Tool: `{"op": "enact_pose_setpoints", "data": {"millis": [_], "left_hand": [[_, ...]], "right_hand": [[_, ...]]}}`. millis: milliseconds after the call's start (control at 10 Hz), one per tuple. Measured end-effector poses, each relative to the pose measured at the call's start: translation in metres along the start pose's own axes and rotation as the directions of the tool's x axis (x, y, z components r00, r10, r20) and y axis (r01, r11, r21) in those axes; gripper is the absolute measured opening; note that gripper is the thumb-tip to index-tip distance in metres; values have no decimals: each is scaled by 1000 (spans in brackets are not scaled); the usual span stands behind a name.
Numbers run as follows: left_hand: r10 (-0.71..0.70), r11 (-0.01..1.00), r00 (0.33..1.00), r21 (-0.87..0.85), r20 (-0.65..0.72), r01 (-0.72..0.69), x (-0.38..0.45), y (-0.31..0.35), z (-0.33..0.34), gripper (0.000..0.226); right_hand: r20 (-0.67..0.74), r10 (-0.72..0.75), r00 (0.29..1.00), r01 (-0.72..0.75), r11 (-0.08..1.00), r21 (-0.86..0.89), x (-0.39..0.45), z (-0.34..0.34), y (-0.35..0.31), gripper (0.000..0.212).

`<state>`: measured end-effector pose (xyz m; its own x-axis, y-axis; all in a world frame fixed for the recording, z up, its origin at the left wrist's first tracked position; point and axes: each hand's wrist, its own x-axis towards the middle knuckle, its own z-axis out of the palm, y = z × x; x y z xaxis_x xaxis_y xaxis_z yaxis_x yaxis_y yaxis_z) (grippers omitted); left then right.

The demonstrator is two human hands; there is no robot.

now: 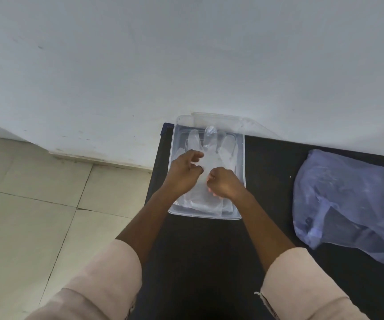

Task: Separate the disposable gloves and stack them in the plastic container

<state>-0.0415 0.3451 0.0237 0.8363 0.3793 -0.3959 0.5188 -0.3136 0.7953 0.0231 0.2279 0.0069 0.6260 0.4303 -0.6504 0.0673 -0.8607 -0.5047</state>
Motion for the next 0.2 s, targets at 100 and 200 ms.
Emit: {"op": "enact_pose_setpoints", "data": {"millis": [100,200], "left_hand": [[-78,984,996,-156,36,83,-4,0,0,27],[-144,944,986,-286,87,163,-5,4,-1,20]], "right_hand": [[-13,-30,999,29,995,-95,-3,1,3,16],[-133,-74,988,94,984,152,-14,-6,0,22]]}}
